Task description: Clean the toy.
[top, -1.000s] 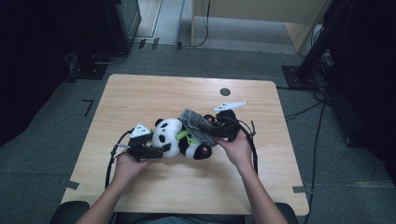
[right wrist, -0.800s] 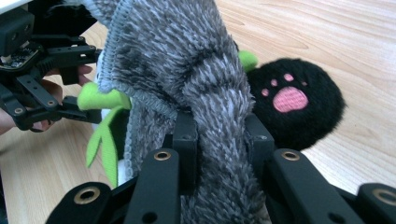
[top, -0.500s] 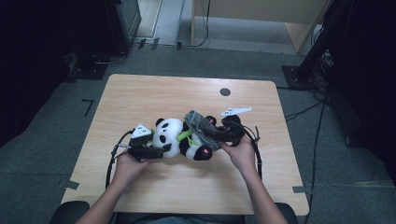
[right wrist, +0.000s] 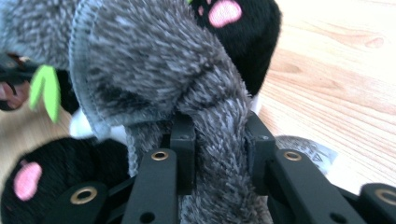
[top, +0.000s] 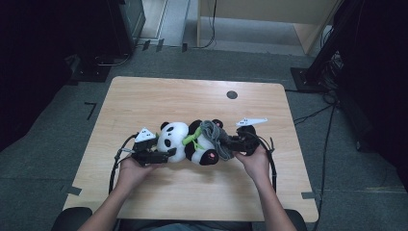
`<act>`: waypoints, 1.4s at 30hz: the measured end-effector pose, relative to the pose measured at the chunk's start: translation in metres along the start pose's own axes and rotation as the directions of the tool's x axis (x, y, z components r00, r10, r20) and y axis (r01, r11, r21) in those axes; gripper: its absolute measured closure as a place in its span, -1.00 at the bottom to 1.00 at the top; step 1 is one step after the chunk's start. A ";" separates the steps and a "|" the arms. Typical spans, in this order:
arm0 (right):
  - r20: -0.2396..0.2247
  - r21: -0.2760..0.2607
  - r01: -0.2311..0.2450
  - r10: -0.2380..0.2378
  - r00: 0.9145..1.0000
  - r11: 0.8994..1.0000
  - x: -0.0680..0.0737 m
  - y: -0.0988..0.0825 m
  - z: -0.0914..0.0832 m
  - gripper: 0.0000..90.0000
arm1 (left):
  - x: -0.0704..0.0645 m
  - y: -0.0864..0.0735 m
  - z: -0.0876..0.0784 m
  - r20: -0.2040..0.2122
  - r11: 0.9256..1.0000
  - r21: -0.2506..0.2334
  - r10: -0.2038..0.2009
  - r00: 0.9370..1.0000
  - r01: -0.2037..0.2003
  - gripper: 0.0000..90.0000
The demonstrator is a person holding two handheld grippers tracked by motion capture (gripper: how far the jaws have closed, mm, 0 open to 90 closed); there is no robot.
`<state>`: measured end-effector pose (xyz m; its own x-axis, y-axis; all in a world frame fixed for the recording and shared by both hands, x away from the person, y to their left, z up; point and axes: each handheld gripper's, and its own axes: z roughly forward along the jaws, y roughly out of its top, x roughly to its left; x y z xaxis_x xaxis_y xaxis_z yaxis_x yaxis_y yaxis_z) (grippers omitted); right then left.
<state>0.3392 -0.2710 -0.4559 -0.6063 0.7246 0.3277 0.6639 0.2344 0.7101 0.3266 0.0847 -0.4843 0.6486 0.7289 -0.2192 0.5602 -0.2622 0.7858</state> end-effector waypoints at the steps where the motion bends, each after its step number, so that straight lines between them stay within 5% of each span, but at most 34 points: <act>1: 0.003 0.001 -0.003 0.003 1.000 1.000 -0.001 0.000 0.000 0.64 | 0.000 0.000 0.000 0.001 1.000 0.000 -0.002 1.000 0.002 -0.64; 15: 0.140 0.070 -0.094 0.083 0.987 0.993 -0.027 -0.005 -0.008 0.66 | 0.001 0.000 0.000 0.001 1.000 0.001 -0.007 1.000 0.007 -0.64; 28: 0.235 -0.023 -0.186 0.186 0.954 0.982 -0.055 -0.003 -0.042 0.68 | 0.000 0.000 0.000 -0.002 1.000 0.002 -0.001 1.000 0.001 -0.64; 42: 0.148 -0.091 -0.040 0.053 0.987 0.995 0.000 0.030 -0.068 0.67 | -0.001 0.000 -0.001 -0.006 1.000 0.002 -0.003 1.000 0.003 -0.64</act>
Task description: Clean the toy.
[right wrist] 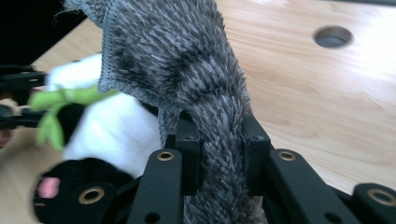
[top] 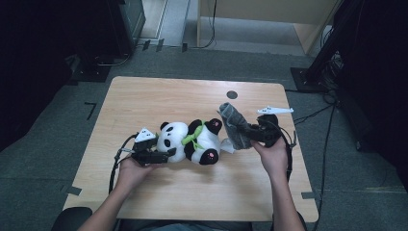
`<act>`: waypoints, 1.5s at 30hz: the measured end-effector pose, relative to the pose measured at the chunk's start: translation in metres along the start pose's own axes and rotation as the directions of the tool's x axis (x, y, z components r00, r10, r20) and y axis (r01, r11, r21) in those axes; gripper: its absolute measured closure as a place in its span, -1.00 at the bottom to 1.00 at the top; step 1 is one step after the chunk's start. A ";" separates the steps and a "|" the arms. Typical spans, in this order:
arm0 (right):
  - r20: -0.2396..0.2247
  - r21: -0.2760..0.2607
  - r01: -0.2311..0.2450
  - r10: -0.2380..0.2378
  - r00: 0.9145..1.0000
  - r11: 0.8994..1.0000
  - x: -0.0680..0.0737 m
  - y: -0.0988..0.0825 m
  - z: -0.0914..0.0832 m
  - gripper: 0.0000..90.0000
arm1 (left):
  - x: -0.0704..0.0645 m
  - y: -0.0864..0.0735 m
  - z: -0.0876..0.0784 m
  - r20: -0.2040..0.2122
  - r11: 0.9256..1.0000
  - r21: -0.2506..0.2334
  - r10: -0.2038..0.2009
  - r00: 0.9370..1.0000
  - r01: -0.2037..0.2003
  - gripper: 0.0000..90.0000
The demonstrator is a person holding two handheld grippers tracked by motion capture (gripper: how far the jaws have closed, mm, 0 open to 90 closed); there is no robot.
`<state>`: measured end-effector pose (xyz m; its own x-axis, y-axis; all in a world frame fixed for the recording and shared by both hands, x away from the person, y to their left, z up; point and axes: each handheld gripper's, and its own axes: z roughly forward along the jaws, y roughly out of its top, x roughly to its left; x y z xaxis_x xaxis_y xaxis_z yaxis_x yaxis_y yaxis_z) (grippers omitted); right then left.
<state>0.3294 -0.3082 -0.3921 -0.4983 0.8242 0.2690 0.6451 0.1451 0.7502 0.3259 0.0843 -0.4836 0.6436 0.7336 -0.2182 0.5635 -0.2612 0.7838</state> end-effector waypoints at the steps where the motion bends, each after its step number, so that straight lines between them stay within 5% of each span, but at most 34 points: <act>1: -0.005 -0.004 0.017 -0.017 1.000 1.000 0.006 0.002 0.000 0.67 | 0.000 0.000 0.000 0.000 1.000 0.002 0.001 1.000 -0.001 -0.64; 10: -0.095 -0.009 0.117 -0.117 0.989 0.993 0.051 0.012 0.011 0.67 | 0.000 0.000 0.000 -0.002 1.000 0.002 0.003 1.000 -0.003 -0.64; 17: -0.126 0.063 0.164 -0.155 0.980 0.984 0.069 0.004 0.042 0.66 | -0.001 0.000 0.000 -0.004 1.000 0.004 0.008 1.000 -0.008 -0.64; 24: -0.073 0.095 0.207 -0.201 0.977 0.974 0.066 -0.007 0.061 0.57 | -0.002 -0.001 0.000 -0.004 1.000 0.004 0.019 1.000 -0.019 -0.64; 39: -0.088 0.131 0.094 -0.083 0.993 0.987 0.026 -0.024 0.064 0.66 | -0.001 0.000 0.001 0.000 1.000 -0.003 0.015 1.000 -0.015 -0.63; 45: -0.075 0.145 0.088 -0.078 0.994 0.986 0.015 -0.027 0.067 0.65 | 0.000 0.000 0.001 0.002 1.000 -0.009 0.000 1.000 0.000 -0.63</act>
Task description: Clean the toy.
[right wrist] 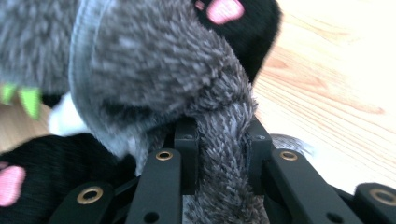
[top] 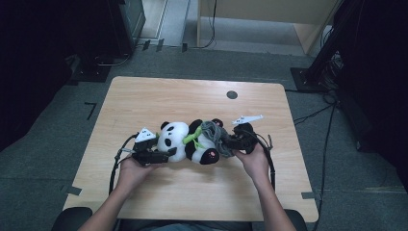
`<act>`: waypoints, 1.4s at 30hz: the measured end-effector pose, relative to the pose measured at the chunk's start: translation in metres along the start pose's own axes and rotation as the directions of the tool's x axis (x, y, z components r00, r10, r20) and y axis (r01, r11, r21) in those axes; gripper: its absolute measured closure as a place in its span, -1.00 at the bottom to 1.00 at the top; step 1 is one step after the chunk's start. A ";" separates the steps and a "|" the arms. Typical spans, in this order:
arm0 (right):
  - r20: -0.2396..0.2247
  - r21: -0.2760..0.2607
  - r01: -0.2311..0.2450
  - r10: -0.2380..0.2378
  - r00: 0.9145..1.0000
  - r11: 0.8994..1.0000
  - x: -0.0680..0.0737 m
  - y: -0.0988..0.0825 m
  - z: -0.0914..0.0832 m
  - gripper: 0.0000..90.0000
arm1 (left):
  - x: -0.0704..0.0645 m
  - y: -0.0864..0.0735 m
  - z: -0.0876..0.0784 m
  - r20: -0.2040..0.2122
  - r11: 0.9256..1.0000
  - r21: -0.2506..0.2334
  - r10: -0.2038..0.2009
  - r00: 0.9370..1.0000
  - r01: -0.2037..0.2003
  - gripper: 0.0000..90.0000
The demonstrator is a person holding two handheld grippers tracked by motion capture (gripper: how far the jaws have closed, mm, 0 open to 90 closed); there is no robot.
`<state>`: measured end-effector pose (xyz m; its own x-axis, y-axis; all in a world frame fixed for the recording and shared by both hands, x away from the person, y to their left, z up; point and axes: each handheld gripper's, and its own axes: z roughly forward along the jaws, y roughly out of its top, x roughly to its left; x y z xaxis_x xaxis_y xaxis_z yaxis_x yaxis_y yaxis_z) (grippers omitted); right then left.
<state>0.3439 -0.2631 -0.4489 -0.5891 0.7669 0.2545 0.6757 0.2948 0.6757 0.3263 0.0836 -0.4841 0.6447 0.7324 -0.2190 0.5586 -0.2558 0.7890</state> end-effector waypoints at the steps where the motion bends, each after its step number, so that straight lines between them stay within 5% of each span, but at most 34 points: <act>1: 0.002 0.003 -0.003 0.003 1.000 1.000 -0.002 -0.001 0.001 0.65 | 0.000 0.000 0.000 0.000 1.000 0.000 0.000 1.000 0.000 -0.63; 14: 0.047 0.070 -0.080 0.077 0.996 0.994 -0.025 -0.008 0.005 0.66 | 0.001 0.000 0.000 0.006 1.000 -0.004 -0.006 1.000 0.006 -0.63; 28: 0.127 0.021 -0.174 0.170 0.977 0.985 -0.050 -0.010 -0.019 0.69 | 0.002 0.000 0.000 0.008 1.000 -0.007 -0.008 1.000 0.008 -0.67; 36: 0.073 -0.120 -0.116 0.125 0.989 0.986 -0.022 0.017 -0.066 0.70 | 0.001 0.002 -0.001 -0.001 0.999 -0.031 -0.012 1.000 0.012 -0.65; 42: -0.014 -0.153 -0.058 0.057 0.998 0.986 0.015 0.040 -0.074 0.69 | 0.002 0.002 -0.002 0.014 0.999 -0.036 -0.024 1.000 0.025 -0.65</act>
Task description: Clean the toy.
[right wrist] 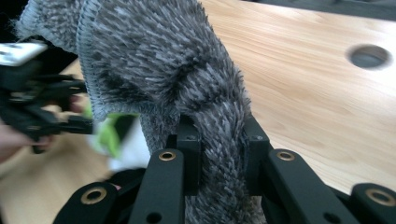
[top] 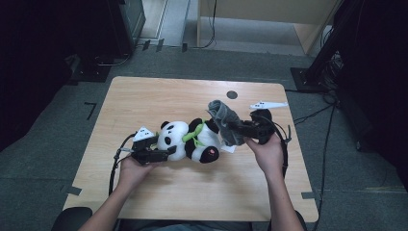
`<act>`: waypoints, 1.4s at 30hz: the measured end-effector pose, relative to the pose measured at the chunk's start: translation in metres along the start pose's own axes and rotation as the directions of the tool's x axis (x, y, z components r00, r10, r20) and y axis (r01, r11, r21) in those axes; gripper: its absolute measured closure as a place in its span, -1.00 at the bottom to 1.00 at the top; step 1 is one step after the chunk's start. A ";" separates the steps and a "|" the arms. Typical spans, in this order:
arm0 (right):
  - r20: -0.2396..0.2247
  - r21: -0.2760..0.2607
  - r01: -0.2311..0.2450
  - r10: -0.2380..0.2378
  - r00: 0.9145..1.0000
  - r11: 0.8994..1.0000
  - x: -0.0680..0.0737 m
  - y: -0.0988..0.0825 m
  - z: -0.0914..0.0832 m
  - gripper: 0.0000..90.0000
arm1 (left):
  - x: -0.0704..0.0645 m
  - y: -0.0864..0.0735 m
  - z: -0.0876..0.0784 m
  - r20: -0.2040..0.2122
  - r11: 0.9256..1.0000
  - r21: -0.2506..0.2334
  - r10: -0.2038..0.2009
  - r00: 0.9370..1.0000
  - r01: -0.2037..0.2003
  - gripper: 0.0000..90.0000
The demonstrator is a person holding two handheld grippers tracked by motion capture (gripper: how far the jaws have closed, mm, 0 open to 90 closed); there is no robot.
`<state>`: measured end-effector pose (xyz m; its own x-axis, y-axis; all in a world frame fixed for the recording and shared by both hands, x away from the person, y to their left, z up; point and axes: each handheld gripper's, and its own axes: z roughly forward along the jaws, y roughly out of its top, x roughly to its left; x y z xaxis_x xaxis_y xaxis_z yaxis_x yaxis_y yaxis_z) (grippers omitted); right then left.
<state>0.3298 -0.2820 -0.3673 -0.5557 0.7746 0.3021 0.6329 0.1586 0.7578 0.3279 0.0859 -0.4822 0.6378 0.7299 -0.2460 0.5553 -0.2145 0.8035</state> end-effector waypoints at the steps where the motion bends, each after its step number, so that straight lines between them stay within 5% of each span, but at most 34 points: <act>1: -0.015 0.012 0.013 -0.013 1.000 1.000 0.008 0.005 0.002 0.69 | 0.000 0.000 0.000 0.000 1.000 0.000 0.001 1.000 -0.001 -0.65; 7: -0.085 0.028 0.073 -0.071 0.994 0.997 0.040 0.027 0.018 0.69 | -0.001 0.000 -0.002 -0.002 1.000 -0.005 0.016 1.000 -0.016 -0.63; 13: -0.154 0.078 0.105 -0.092 0.984 0.991 0.066 0.049 0.056 0.69 | -0.002 0.000 -0.003 -0.005 1.000 -0.010 0.022 1.000 -0.022 -0.60; 18: -0.196 0.152 0.144 -0.113 0.974 0.978 0.091 0.059 0.095 0.69 | -0.002 0.000 -0.003 -0.013 0.999 -0.019 0.034 0.999 -0.034 -0.60; 22: -0.196 0.236 0.154 -0.108 0.975 0.960 0.104 0.057 0.130 0.68 | -0.004 -0.001 -0.004 -0.028 0.998 -0.029 0.057 0.998 -0.058 -0.56; 25: -0.173 0.311 0.137 -0.086 0.981 0.940 0.103 0.053 0.156 0.67 | -0.006 -0.002 -0.003 -0.038 0.998 -0.038 0.053 0.998 -0.054 -0.54; 28: -0.197 0.328 0.118 -0.054 0.979 0.937 0.102 0.050 0.167 0.66 | -0.004 -0.004 -0.002 -0.042 0.998 -0.037 0.054 0.998 -0.055 -0.54; 36: -0.192 0.319 0.224 -0.168 0.967 0.921 0.093 0.051 0.165 0.68 | -0.003 -0.004 0.000 -0.028 0.999 -0.032 0.041 0.999 -0.042 -0.53; 42: -0.137 0.331 0.207 -0.171 0.976 0.921 0.076 0.052 0.154 0.66 | -0.004 -0.005 0.000 -0.030 0.999 -0.029 0.046 0.999 -0.047 -0.53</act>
<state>0.4041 -0.1206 -0.3943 -0.7241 0.6447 0.2449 0.6457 0.5091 0.5690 0.3229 0.0840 -0.4852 0.6462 0.7385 -0.1927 0.5096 -0.2295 0.8293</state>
